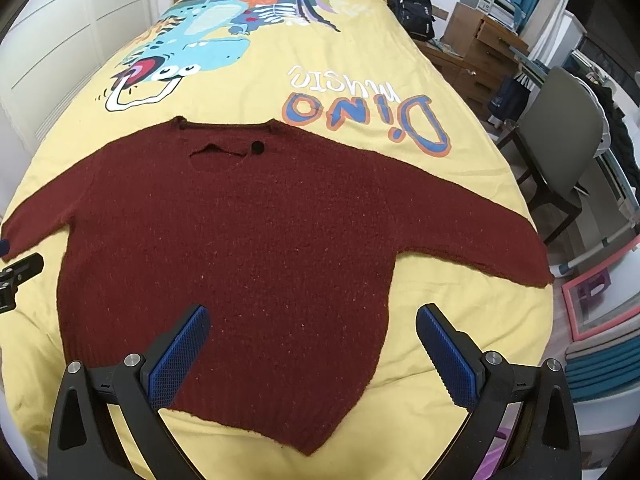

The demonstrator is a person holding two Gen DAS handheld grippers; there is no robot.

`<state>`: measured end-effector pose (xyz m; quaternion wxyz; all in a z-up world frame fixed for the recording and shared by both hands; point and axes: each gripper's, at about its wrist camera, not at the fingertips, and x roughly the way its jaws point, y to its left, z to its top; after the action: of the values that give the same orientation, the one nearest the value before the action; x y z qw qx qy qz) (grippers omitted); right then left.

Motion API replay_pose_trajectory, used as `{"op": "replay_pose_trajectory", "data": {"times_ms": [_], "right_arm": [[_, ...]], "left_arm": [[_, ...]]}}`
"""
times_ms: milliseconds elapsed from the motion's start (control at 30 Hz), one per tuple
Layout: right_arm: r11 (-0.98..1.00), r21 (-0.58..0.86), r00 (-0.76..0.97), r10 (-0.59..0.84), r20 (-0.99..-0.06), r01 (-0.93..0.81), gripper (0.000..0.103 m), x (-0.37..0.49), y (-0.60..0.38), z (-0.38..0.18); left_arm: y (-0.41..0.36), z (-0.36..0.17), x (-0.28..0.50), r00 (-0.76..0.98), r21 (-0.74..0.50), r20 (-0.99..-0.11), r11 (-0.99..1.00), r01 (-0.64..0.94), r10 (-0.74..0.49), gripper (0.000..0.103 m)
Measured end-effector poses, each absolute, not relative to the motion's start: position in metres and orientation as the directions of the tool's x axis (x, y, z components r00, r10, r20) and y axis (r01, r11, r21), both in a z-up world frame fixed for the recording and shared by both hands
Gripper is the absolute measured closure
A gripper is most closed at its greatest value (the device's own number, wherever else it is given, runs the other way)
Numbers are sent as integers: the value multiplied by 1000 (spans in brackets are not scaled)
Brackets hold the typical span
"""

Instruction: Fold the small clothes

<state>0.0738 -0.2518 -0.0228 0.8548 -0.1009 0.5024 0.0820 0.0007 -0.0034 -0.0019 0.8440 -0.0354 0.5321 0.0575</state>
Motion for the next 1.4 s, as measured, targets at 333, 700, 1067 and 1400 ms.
{"op": "replay_pose_trajectory", "data": {"times_ms": [333, 700, 1067, 1400], "right_arm": [[965, -94, 480, 37, -877, -245, 1, 74, -249, -23], [961, -104, 473, 31, -881, -256, 0, 74, -247, -25], [959, -107, 467, 28, -884, -261, 1, 73, -247, -30], [957, -116, 463, 21, -886, -264, 0, 73, -246, -31]], "left_arm": [[-2, -3, -1, 426, 14, -902, 991, -134, 70, 1], [-3, -6, -3, 418, 20, -906, 992, -121, 69, 1], [-4, -10, -3, 406, 32, -911, 993, -110, 74, 1], [-4, -12, -5, 405, 35, -911, 993, -111, 77, 1]]}}
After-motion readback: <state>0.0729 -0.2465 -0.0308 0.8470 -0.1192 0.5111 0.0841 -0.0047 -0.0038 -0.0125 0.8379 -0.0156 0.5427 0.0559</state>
